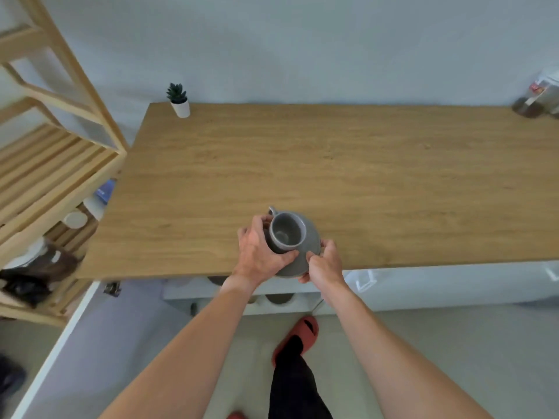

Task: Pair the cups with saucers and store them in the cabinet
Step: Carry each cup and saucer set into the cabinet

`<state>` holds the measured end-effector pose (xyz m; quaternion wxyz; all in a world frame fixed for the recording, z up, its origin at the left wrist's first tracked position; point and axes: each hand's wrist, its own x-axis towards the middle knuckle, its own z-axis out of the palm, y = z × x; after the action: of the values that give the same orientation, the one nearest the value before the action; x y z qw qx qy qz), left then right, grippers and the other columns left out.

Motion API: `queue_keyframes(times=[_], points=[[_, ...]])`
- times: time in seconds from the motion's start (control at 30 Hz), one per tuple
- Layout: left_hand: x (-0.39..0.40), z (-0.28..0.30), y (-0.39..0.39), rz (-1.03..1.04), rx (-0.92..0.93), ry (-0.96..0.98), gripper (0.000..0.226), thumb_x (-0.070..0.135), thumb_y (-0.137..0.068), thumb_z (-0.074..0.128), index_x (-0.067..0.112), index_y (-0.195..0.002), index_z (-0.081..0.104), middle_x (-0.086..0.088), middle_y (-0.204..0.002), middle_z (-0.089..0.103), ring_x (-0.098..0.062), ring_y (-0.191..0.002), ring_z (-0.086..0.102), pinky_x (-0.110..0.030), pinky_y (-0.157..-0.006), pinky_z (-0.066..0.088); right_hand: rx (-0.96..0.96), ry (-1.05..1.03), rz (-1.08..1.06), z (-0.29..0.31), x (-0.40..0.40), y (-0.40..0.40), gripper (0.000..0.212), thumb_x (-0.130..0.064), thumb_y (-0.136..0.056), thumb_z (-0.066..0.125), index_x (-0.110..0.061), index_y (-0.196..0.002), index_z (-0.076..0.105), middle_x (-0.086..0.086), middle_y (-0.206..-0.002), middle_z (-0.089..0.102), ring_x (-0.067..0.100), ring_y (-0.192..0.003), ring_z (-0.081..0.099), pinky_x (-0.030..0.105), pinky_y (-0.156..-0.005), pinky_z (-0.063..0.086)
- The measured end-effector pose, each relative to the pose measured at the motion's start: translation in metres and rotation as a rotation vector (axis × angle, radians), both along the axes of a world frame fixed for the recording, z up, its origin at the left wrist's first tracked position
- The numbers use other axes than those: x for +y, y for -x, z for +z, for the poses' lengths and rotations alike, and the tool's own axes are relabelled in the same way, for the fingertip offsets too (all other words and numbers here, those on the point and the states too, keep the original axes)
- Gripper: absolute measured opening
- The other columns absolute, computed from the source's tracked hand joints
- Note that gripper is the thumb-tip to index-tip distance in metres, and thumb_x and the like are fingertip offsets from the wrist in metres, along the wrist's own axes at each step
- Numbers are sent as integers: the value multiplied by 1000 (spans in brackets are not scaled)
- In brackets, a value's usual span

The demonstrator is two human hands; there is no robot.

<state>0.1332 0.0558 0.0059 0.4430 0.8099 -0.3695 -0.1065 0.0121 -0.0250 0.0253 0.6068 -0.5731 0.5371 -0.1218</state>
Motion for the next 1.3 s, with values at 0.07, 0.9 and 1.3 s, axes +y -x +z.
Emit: queue_keyframes(times=[0.07,0.9,1.3], points=[[32,-5,12,4,18,-10,83,40,-53,90,14,-118,45,10,-109,51,-9,-100,39,-27,-93,32,17,-10,5,-3,29,11,19,-6,-98,44,-17,-114,43,14,-108,61,26,-68,64,24,-43,50],[67,-210,79,100,126,-183,84,37,-52,90,10,-118,46,3,-112,57,-18,-108,48,-33,-98,36,211,-80,50,-220,51,52,20,-3,-95,50,-19,-106,46,18,-110,63,34,-85,69,21,-40,49],[16,-339,26,161,272,-257,88,39,-55,89,24,-126,39,3,-123,53,-18,-119,41,-24,-86,37,318,-18,102,-342,-8,-10,16,-8,-96,55,-16,-104,43,14,-118,55,39,-92,66,28,-34,53]])
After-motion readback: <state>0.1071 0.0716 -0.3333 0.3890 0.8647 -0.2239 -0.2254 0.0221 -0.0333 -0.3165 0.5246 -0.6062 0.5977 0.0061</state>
